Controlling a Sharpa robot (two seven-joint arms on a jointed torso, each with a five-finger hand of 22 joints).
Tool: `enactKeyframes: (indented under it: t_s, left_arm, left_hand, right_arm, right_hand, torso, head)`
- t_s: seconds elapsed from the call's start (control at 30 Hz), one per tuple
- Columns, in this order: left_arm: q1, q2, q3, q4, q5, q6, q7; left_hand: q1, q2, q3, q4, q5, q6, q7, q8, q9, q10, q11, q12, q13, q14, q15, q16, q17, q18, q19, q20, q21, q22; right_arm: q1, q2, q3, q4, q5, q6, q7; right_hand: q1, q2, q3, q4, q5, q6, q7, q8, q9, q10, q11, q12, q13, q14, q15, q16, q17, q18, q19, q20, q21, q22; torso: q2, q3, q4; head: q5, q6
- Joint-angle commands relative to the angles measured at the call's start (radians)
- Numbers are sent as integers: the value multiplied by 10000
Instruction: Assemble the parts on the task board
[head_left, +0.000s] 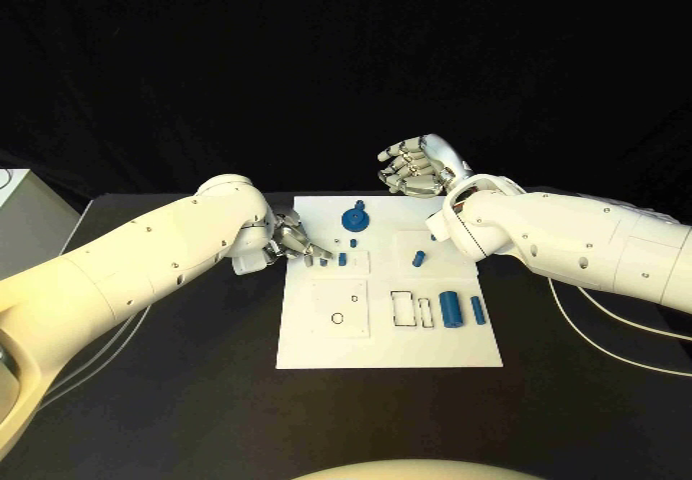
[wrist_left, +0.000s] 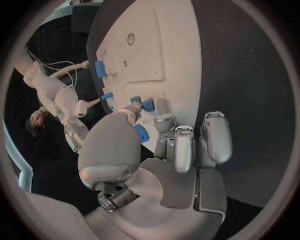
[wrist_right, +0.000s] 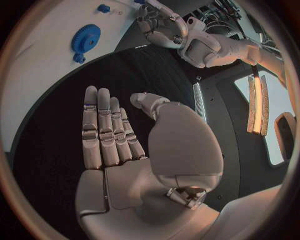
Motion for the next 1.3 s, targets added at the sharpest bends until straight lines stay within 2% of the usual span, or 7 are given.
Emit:
enactKeyframes:
  t_s: [0.03,0.2,0.4,0.73,0.87,1.1,1.3]
  left_arm:
    - [-5,-29,6,99,379,-466,132]
    - [-15,-169,56,301,520,-919,384]
    - [-21,-481,184,725,842,-1421,684]
    - [-23,-712,255,982,925,-1235,597]
    - [-49,-848,261,1193,608,-1345,651]
    - [-171,-1137,265,1736,146,-1954,709]
    - [-332,-1232,264,2018,-269,-2502,502]
  left_hand:
    - [-55,45,-58,8,-31,53,-25,-27,-5,-30,68,40,-4,1009,-10,-13,2531,24,-39,4,-74,218]
    - [240,242,-73,-28,-19,-38,-4,-71,-24,-148,81,-80,-215,967,-11,-81,2393,66,-137,2,-222,74]
    - [696,394,-183,-16,-14,-477,206,-268,-99,-783,260,-569,-1049,746,114,-407,1775,212,-556,102,-813,-475]
    - [1028,486,-147,-47,-11,-636,281,-373,-149,-924,331,-568,-1130,723,183,-427,1741,232,-615,176,-903,-547]
    - [1535,497,88,-124,-9,-681,278,-409,-173,-1014,329,-569,-1193,702,186,-450,1694,252,-648,194,-963,-599]
    - [1723,428,214,-75,-10,-711,303,-442,-196,-1119,346,-633,-1345,669,195,-494,1610,270,-691,202,-1036,-666]
    - [1508,414,209,10,-12,-679,331,-451,-212,-1102,372,-599,-1326,681,214,-480,1635,262,-665,216,-1018,-648]
  right_arm:
    - [-4,-3,6,4,-13,125,134]
    - [-13,-6,6,-4,-6,131,135]
    - [-30,-24,6,-13,1,131,138]
    - [-45,-43,5,-11,3,137,140]
    - [-50,-48,5,-13,12,139,141]
    - [-64,-88,5,-3,28,129,140]
    - [-82,-95,5,1,28,120,147]
  right_hand:
    - [-88,43,-52,3,63,-17,80,37,-7,17,-55,-62,-65,67,-9,-80,-18,43,75,14,-60,-58]
    - [-88,43,-52,3,63,-17,80,37,-7,17,-55,-62,-65,67,-9,-80,-18,43,75,14,-60,-58]
    - [-88,43,-52,3,63,-17,80,37,-7,17,-55,-62,-65,67,-9,-80,-18,43,75,14,-60,-58]
    - [-88,43,-52,3,63,-17,80,37,-7,17,-55,-62,-65,67,-9,-80,-18,43,75,14,-60,-58]
    - [-88,43,-52,3,63,-17,80,37,-7,17,-55,-62,-65,67,-9,-80,-18,43,75,14,-60,-58]
    - [-88,43,-52,3,63,-17,80,37,-7,17,-55,-62,-65,67,-9,-80,-18,43,75,14,-60,-58]
    - [-77,51,-49,-7,68,-19,79,40,-8,25,-55,-64,-95,76,-10,-99,-22,44,88,13,-70,-84]
  torso:
    - [4,6,-5]
    - [4,8,-8]
    - [-13,15,16]
    - [1,0,2]
    - [4,-2,-3]
    - [-22,0,22]
    - [-14,2,5]
  head:
    - [-6,9]
    - [-2,11]
    - [-15,12]
    - [6,36]
    - [10,45]
    - [-1,43]
    - [24,63]
